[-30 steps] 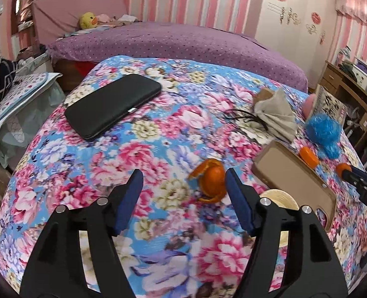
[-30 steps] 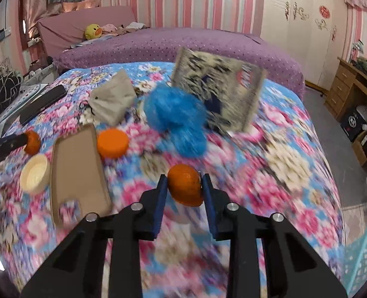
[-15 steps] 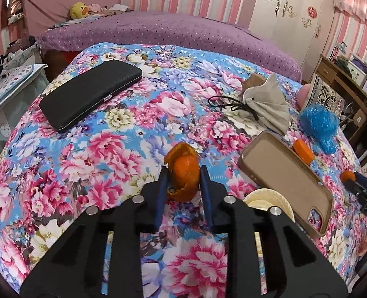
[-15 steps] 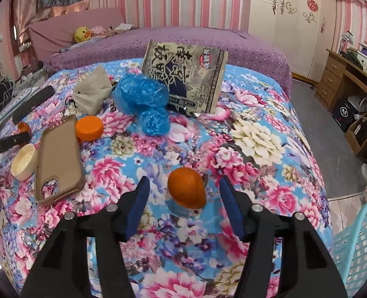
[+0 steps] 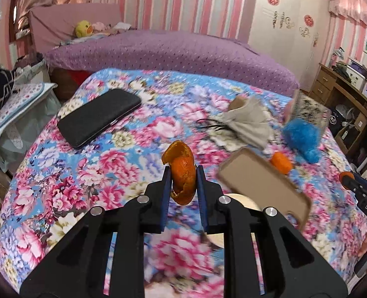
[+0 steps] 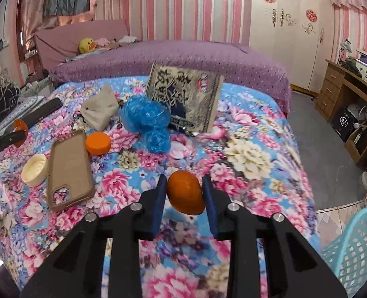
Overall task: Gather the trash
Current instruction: 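Carry the orange peel and whole orange in both tools to the blue basket, then open the left tool to drop the peel while the right tool releases the orange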
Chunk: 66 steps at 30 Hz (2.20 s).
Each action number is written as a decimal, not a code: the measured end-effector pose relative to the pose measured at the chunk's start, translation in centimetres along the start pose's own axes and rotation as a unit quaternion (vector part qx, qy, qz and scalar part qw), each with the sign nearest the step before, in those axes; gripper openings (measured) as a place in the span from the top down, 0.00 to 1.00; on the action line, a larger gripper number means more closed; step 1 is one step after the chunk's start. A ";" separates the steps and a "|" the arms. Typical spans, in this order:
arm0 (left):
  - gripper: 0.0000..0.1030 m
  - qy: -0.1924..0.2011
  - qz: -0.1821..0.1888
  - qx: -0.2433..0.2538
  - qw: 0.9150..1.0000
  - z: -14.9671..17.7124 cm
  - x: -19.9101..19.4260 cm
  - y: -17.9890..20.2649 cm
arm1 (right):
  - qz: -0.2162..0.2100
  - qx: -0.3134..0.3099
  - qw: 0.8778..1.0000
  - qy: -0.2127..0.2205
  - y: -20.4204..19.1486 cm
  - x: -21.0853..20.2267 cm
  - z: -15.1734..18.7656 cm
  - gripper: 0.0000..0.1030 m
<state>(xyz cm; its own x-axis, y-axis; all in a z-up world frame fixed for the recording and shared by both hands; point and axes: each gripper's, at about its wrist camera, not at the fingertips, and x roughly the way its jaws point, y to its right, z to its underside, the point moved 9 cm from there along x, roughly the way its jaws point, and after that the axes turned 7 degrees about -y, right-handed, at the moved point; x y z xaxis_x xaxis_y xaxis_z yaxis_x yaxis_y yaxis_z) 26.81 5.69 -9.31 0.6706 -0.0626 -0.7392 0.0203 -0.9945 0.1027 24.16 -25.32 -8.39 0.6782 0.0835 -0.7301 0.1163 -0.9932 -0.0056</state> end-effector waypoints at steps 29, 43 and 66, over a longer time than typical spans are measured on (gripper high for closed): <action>0.82 0.013 0.072 0.082 0.994 7.2 -4.9 23.4 | 0.091 0.084 0.991 0.052 18.8 -13.2 6.7 0.71; 0.82 0.026 0.155 0.168 0.973 11.4 -6.3 40.6 | 0.164 0.157 0.973 0.047 32.0 -17.0 13.4 0.71; 0.16 0.024 0.199 0.205 0.958 12.3 -5.8 48.3 | 0.158 0.196 0.966 0.066 34.9 -17.4 15.4 0.71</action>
<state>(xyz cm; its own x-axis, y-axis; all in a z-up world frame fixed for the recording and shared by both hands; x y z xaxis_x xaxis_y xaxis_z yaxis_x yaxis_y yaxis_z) 14.74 -43.06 -8.25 0.5977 -0.4500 -0.6635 -0.5303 -0.8426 0.0937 5.26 -62.72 -6.40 0.7249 -0.2441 -0.6442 -0.3774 -0.9230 -0.0750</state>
